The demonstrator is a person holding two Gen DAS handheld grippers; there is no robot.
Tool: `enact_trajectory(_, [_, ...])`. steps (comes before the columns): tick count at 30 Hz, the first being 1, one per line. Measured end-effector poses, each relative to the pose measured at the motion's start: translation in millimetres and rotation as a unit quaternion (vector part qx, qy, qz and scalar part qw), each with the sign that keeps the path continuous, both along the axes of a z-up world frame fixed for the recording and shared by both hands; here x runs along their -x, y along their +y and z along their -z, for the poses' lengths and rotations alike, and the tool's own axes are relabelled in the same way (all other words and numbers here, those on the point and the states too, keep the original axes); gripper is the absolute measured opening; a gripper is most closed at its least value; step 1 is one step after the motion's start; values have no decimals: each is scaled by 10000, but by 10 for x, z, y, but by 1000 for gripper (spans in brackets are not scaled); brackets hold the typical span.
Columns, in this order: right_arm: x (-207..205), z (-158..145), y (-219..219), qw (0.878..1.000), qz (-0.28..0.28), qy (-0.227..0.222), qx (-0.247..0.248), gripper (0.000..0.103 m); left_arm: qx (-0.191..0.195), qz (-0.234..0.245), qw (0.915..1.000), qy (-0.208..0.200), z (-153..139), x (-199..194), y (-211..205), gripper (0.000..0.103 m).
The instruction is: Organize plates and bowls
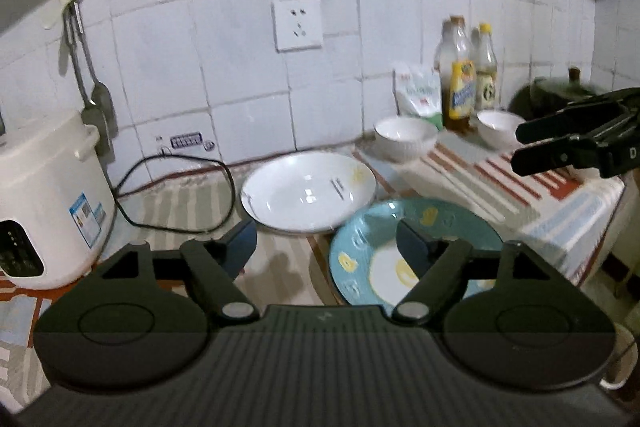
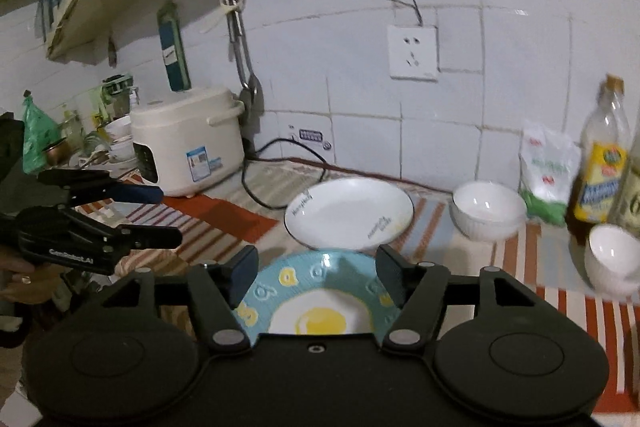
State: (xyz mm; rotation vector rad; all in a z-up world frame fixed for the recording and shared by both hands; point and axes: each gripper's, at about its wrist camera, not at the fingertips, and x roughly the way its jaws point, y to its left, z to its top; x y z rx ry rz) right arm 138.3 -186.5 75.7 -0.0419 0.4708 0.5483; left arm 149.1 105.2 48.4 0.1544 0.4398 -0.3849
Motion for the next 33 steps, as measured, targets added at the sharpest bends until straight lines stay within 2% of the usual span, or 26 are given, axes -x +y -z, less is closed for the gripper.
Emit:
enact_trajectory(4, [-212,-67,129,9999,-102,17,126,70,259,-44,9996,78,-4,-181,96,77])
enact_trajectory(10, [-732,-25,235,9983,-263,524,41,70,526,-167,9978,374,59,-655,182,76])
enact_trajectory(17, [-1411,366,135,9892,-128,1422,-323,70,707,-483,9928,832,323,-1255,256,73])
enact_trajectory(23, [-1761,737,22,9821,135,1773,-614,69,823,-633,9870,1230,598,-1668,222,64])
enact_trajectory(25, [-1878,844,5,9806,235,1850,-611,66,805,-676,9854,1338,665,-1777,201,57])
enact_trajectory(27, [-1997,930,5,9789,266,1936,-592,60,809,-760,9835,1426,728,-1891,185,45])
enact_trajectory(28, [-2050,971,8,9782,276,1971,-590,52,791,-810,9821,1507,766,-1964,178,33])
enact_trajectory(29, [-2109,1014,10,9769,245,2036,-595,44,777,-837,9811,1561,794,-2025,172,29])
enact_trajectory(30, [-2174,1051,18,9752,229,2111,-619,28,794,-888,9801,1589,816,-2077,174,29])
enact_trajectory(31, [-2218,1078,21,9744,241,2144,-637,24,822,-962,9789,1607,846,-2136,181,29])
enact_trajectory(33, [-2294,1108,22,9736,249,2159,-703,24,843,-1016,9774,1648,885,-2225,192,29])
